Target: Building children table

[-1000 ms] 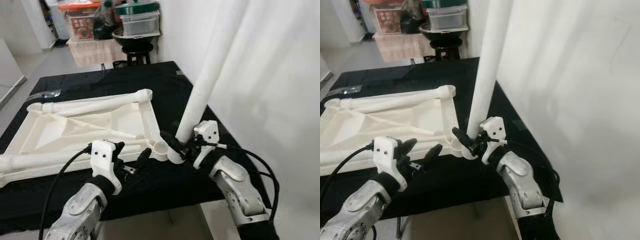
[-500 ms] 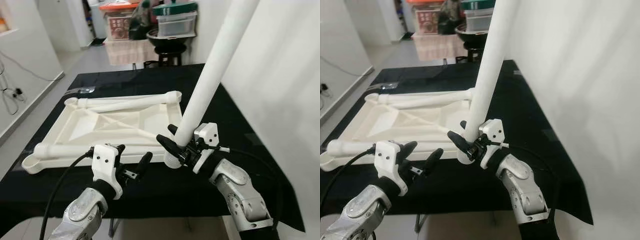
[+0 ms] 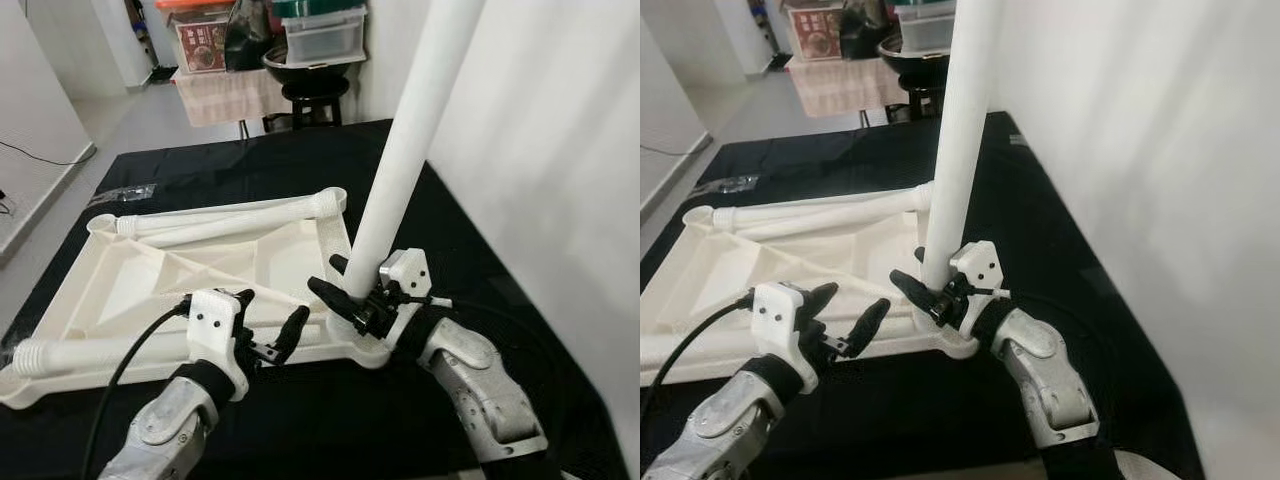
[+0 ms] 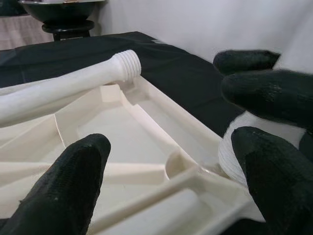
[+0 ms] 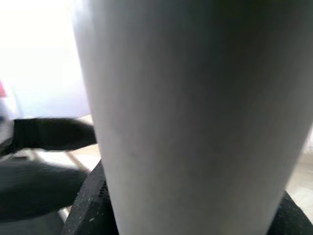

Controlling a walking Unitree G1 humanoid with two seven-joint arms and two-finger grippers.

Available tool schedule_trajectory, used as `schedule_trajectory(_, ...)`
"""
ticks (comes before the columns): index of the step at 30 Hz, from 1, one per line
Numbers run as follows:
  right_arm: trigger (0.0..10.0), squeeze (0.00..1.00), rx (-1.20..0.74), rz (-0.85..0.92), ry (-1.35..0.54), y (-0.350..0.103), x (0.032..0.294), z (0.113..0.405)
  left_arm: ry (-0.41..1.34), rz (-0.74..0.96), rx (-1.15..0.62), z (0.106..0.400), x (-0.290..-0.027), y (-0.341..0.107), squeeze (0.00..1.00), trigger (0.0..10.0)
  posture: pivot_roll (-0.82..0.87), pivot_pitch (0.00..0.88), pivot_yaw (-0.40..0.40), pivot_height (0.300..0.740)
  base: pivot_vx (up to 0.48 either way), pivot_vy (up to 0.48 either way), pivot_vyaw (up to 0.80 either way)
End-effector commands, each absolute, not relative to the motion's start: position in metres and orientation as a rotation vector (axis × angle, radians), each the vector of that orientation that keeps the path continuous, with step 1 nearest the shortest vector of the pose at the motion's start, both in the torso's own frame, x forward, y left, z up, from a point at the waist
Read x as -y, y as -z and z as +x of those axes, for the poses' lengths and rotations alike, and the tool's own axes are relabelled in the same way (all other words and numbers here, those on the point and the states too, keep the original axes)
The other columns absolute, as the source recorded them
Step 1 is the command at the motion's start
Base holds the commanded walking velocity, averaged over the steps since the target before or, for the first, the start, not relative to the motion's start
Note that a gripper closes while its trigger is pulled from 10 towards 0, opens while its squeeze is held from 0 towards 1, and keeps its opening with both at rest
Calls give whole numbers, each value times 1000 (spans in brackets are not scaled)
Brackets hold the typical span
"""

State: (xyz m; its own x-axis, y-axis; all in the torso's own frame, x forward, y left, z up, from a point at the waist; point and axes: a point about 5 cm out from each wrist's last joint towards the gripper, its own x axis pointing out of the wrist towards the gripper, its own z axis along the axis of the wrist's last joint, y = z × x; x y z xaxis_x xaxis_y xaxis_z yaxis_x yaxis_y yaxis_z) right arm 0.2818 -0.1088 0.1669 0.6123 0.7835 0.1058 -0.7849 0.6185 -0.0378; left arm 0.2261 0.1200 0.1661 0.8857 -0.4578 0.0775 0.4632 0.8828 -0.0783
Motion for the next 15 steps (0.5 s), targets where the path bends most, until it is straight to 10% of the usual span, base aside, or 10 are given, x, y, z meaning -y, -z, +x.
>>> schedule_trajectory(1, 10000, 0, 134, 13, -975, -172, 103, 276, 464, -63, 38, 223, -123, -164, 0, 10000, -99, 40, 37, 740, 0, 0, 800)
schedule_trajectory(15, 10000, 0, 111, -32, -1052, -174, 114, 273, 583, 31, -30, 204, -117, -158, 0, 10000, -90, 63, 28, 740, 0, 0, 114)
